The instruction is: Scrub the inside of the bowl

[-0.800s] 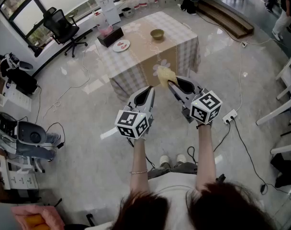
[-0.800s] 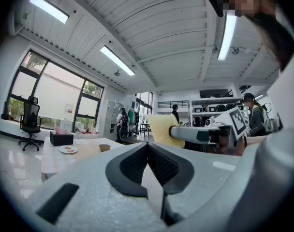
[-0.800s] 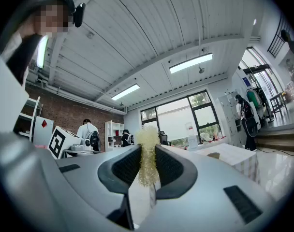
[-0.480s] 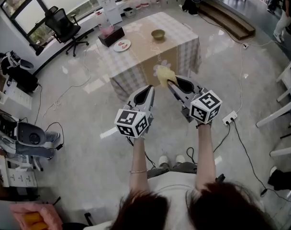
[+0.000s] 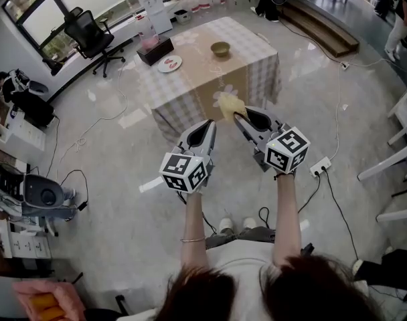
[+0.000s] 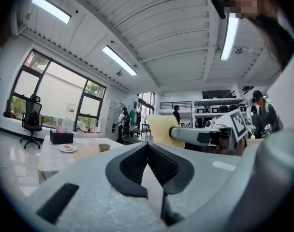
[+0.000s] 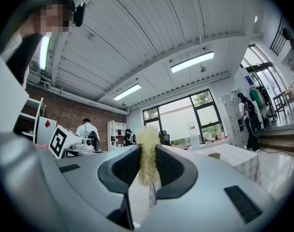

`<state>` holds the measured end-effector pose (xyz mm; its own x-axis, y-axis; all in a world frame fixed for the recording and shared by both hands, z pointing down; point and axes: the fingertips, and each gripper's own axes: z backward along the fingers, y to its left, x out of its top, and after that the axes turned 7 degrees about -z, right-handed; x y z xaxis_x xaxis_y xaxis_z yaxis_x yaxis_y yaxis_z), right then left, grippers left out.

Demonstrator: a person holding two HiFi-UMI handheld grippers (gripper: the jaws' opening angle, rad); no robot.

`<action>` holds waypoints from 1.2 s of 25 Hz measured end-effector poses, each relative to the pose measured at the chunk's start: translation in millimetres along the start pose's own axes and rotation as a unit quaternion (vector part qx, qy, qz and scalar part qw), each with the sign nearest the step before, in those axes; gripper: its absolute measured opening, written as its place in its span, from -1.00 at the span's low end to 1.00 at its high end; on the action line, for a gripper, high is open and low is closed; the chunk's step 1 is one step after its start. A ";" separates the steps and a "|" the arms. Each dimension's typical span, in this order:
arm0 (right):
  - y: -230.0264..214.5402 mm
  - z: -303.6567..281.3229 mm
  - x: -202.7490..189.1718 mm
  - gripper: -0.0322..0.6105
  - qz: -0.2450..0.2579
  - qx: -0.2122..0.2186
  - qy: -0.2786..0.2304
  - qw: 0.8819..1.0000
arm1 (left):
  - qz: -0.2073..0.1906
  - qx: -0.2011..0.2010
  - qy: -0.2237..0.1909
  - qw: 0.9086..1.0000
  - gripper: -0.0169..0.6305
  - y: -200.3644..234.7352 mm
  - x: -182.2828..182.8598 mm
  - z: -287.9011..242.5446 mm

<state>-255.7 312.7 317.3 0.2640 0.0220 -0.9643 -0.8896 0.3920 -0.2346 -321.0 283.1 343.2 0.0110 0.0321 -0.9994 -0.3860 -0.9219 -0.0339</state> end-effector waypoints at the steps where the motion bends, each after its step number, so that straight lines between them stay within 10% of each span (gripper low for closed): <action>1: -2.3 1.5 -0.3 -0.66 0.000 0.001 0.001 1.000 | 0.001 0.001 0.000 1.000 -0.91 -1.7 -0.9 -2.4; 12: -30.7 26.1 1.0 -0.66 -0.023 0.015 -0.002 1.000 | 0.000 0.015 0.019 1.000 -0.91 -30.1 -7.0 -22.3; 30: -120.4 -48.4 -7.3 -0.66 -0.032 -0.018 0.007 0.999 | 0.012 -0.014 0.025 1.000 -0.91 50.0 -21.8 -115.0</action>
<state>-168.6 220.8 346.6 0.3168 -0.0147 -0.9484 -0.8839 0.3582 -0.3008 -234.4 191.9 363.1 0.0480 -0.0082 -0.9988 -0.3611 -0.9325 -0.0097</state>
